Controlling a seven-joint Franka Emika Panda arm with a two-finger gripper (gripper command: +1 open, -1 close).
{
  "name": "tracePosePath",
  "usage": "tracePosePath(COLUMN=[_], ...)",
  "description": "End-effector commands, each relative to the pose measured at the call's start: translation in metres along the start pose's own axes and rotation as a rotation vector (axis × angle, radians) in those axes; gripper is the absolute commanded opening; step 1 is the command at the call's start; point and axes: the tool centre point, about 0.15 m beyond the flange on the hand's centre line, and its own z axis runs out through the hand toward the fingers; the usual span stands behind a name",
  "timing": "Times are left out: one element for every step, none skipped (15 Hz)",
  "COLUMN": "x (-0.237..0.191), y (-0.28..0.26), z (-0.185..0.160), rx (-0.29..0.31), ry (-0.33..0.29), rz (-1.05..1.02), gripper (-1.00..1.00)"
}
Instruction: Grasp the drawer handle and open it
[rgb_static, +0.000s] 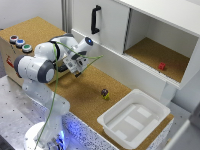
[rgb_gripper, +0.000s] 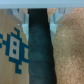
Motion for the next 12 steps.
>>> tracePosePath(x=[0.006, 0.006, 0.007, 0.007, 0.008, 0.009, 0.012, 0.013, 0.014, 0.014, 0.012, 0.01], y=[0.047, 0.051, 0.056, 0.061, 0.064, 0.067, 0.07, 0.072, 0.07, 0.068, 0.064, 0.061], z=[0.011, 0.009, 0.004, 0.0, -0.004, -0.007, -0.009, -0.012, -0.013, -0.015, -0.018, -0.021], rx=[0.012, 0.013, 0.014, 0.016, 0.016, 0.016, 0.023, 0.015, -0.005, -0.034, -0.054, -0.073], ry=[0.033, 0.043, 0.056, 0.066, 0.075, 0.077, 0.066, 0.063, 0.049, 0.041, 0.047, 0.052], rz=[0.046, 0.06, 0.077, 0.089, 0.101, 0.109, 0.12, 0.126, 0.115, 0.099, 0.083, 0.069], gripper=[-1.0, -1.0, -1.0, -1.0, -1.0, -1.0, 1.0, 1.0, 1.0, 1.0, 1.0, 1.0])
